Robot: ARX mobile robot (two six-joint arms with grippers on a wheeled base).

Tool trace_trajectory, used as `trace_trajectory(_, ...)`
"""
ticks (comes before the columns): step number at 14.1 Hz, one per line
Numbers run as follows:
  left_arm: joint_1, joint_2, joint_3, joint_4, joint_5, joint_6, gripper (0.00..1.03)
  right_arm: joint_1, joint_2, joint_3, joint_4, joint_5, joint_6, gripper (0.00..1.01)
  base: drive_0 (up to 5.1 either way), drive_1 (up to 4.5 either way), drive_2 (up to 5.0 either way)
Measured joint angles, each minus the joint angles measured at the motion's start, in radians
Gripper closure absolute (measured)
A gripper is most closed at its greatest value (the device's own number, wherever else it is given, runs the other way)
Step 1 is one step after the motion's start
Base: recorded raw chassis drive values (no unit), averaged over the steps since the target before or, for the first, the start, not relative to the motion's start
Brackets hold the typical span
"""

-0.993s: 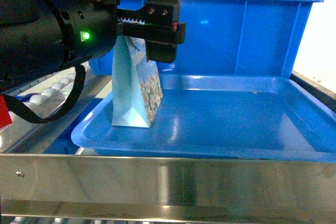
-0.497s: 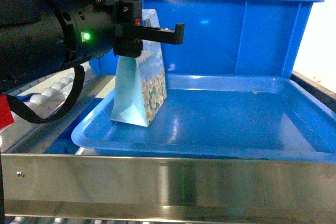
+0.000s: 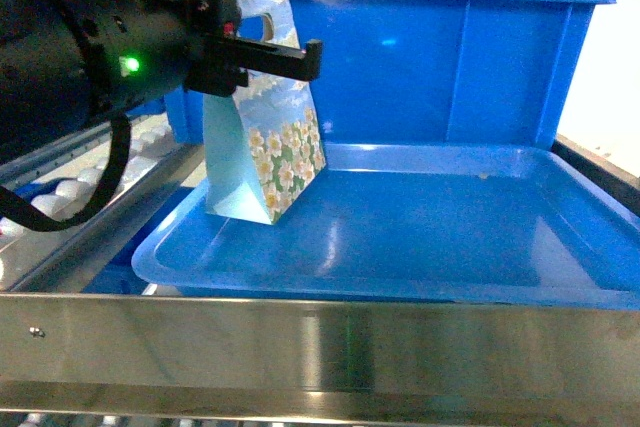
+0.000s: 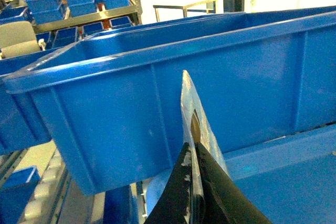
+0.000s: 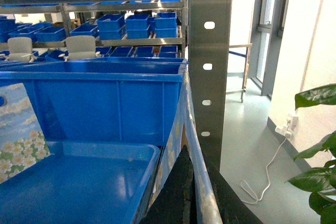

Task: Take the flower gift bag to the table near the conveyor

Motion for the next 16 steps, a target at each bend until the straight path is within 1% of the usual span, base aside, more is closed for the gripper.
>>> trace_trajectory(1, 0.026, -0.026, -0.006, -0.002, 0.019, -0.005, 1.01, 0.000, 0.000, 0.000, 0.000, 0.000, 0.000, 0.99, 0.0, 0.00, 0.0)
trace_trajectory(2, 0.121, -0.161, -0.029, 0.014, 0.070, -0.014, 1.01, 0.000, 0.000, 0.000, 0.000, 0.000, 0.000, 0.99, 0.0, 0.00, 0.0)
trace_trajectory(3, 0.230, -0.425, -0.153, -0.040, 0.124, -0.029, 1.01, 0.000, 0.000, 0.000, 0.000, 0.000, 0.000, 0.99, 0.0, 0.00, 0.0)
trace_trajectory(4, 0.275, -0.754, -0.335, -0.209, 0.070, -0.036, 1.01, 0.000, 0.000, 0.000, 0.000, 0.000, 0.000, 0.99, 0.0, 0.00, 0.0)
trace_trajectory(5, 0.229, -0.900, -0.389, -0.301, 0.011, -0.031, 1.01, 0.000, 0.000, 0.000, 0.000, 0.000, 0.000, 0.99, 0.0, 0.00, 0.0)
trace_trajectory(6, 0.195, -0.946, -0.412, -0.310, -0.016, -0.027, 1.01, 0.000, 0.000, 0.000, 0.000, 0.000, 0.000, 0.99, -4.7, 2.38, 2.4)
trace_trajectory(7, 0.169, -0.961, -0.421, -0.327, -0.034, -0.031, 1.01, 0.000, 0.000, 0.000, 0.001, 0.000, 0.000, 0.99, -4.7, 2.43, 2.4)
trace_trajectory(16, 0.167, -0.956, -0.421, -0.328, -0.044, -0.032, 1.01, 0.000, 0.002, 0.000, 0.000, 0.001, 0.000, 0.99, -4.8, 2.61, 2.6)
